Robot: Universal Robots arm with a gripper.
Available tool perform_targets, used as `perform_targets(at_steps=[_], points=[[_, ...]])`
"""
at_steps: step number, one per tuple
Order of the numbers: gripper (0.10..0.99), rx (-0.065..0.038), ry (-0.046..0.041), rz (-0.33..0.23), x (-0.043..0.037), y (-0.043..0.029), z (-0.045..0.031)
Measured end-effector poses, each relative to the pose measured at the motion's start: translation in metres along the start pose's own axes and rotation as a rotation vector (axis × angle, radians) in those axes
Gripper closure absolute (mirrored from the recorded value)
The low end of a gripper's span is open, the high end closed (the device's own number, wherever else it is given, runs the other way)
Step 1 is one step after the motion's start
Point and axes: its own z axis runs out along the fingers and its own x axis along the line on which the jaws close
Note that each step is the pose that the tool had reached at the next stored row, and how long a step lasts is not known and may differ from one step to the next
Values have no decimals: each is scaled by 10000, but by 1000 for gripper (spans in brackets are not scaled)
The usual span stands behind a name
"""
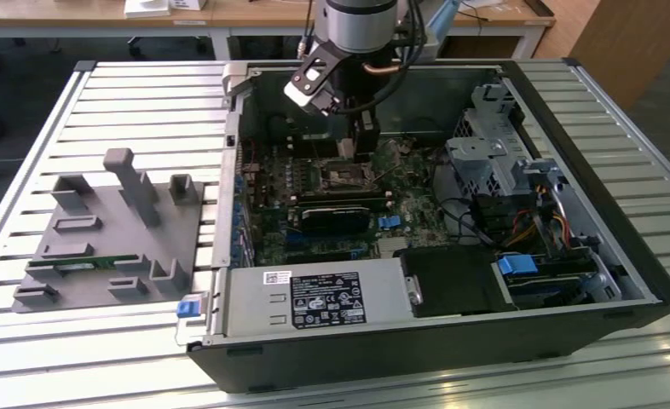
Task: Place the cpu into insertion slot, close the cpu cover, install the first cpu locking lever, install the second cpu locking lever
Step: 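Place the cpu into insertion slot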
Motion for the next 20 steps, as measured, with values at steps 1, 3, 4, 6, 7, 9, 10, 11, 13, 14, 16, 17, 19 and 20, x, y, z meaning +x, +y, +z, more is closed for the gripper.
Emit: perform_targets(at_steps=[1, 3, 4, 6, 7, 9, 10, 11, 13, 14, 16, 17, 19, 20], points=[[553, -1, 2, 0, 0, -1, 2], [553, -1, 2, -1, 0, -1, 5], [553, -2, 3, -1, 0, -1, 8], [553, -1, 3, -1, 0, -2, 11], [553, -1, 2, -1, 0, -3, 12], [553, -1, 3, 0, 0, -5, 15], [553, -2, 3, 1, 0, -7, 16], [553, -2, 3, 0, 0, -9, 18], [553, -2, 3, 0, 1, -14, 22], [553, -3, 6, 0, 1, -14, 27], [553, -1, -2, 12, 7, -16, 37], [553, -3, -2, 21, 11, -16, 45], [553, -2, -6, 47, 21, -17, 64], [553, -2, -8, 55, 25, -18, 76]])
